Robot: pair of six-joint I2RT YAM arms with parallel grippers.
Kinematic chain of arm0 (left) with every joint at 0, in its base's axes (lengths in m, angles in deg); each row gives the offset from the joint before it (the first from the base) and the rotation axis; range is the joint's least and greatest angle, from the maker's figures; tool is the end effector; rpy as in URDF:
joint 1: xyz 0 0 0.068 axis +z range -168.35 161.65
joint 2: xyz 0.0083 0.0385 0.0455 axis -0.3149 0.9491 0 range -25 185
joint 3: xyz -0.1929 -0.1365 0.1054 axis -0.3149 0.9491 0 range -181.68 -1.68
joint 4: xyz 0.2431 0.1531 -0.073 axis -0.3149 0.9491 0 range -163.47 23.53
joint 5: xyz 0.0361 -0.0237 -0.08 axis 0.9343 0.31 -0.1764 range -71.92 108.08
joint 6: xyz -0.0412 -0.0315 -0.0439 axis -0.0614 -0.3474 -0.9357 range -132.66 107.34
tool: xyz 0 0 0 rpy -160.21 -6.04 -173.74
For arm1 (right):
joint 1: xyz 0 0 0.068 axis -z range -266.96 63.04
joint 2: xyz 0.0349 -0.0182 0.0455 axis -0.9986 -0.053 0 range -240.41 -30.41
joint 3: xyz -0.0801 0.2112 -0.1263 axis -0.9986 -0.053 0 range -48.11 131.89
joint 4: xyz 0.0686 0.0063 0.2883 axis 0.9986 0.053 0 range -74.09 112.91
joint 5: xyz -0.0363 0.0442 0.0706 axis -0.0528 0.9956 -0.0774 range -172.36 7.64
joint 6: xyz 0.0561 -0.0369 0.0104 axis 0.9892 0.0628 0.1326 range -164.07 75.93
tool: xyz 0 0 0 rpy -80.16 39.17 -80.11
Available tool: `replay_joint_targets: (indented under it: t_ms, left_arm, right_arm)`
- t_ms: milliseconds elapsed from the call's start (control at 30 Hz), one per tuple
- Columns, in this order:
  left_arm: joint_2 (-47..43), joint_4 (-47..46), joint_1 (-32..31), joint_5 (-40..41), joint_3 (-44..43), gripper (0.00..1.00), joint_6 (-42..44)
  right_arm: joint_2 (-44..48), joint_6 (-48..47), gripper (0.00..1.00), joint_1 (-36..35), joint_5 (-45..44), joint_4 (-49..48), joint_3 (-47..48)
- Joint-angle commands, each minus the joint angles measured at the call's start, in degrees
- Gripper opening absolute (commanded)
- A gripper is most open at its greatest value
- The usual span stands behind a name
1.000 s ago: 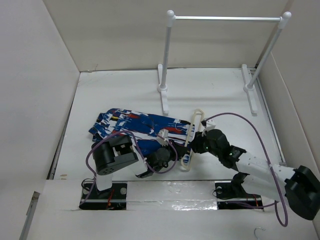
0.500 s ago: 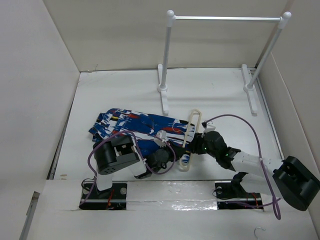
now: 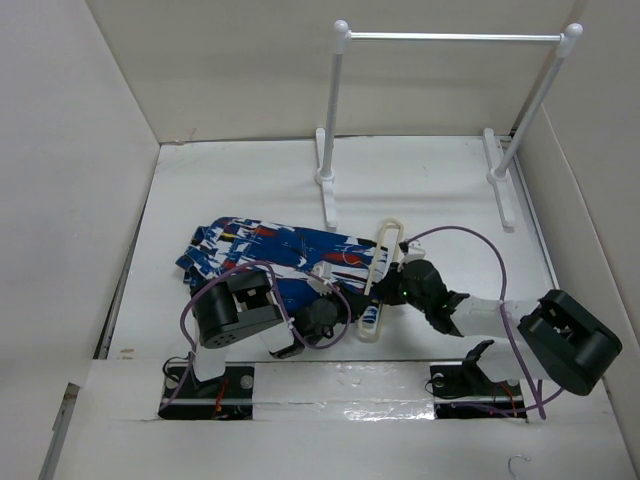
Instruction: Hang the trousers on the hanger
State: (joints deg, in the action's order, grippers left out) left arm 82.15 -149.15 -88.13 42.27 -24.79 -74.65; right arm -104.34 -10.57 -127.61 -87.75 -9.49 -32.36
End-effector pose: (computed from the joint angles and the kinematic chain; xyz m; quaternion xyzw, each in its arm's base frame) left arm 0.1264 -0.2784 0.0595 -0.0864 0.7477 -0.5185 0.4058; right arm 0.1994 0.1644 0.0758 -0.0323 0.8766 0.2555 0.4066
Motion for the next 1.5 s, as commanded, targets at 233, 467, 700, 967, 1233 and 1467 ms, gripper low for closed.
replay_joint_targets:
  t_ms: [233, 467, 700, 967, 1233, 1467]
  left_arm:
    - [-9.6, 5.5, 2.5, 6.9, 3.9, 0.00, 4.5]
    - [-14.4, 16.3, 3.2, 9.7, 4.6, 0.00, 9.3]
    - [-12.9, 23.2, 4.4, 11.3, 2.9, 0.00, 6.5]
    - [-5.2, 32.8, -1.6, 10.9, -8.8, 0.00, 3.4]
    - [-11.7, 43.7, 3.9, 17.3, -5.3, 0.00, -4.3]
    - [-17.1, 46.7, 7.4, 18.4, -0.8, 0.00, -3.6]
  right_arm:
    - [19.1, -2.2, 0.00, 3.7, -2.8, 10.0, -1.1]
    - [38.5, -9.0, 0.00, 16.5, 6.2, 24.1, 0.9]
    - [40.8, -12.8, 0.00, 27.9, 17.6, 29.9, 3.5]
    - [36.8, -14.1, 0.00, 29.5, 27.8, 25.0, 3.3]
    - [48.6, -15.5, 0.00, 31.6, 18.0, 34.1, 3.4]
    - [49.9, -16.3, 0.00, 34.1, 18.9, 35.7, 4.1]
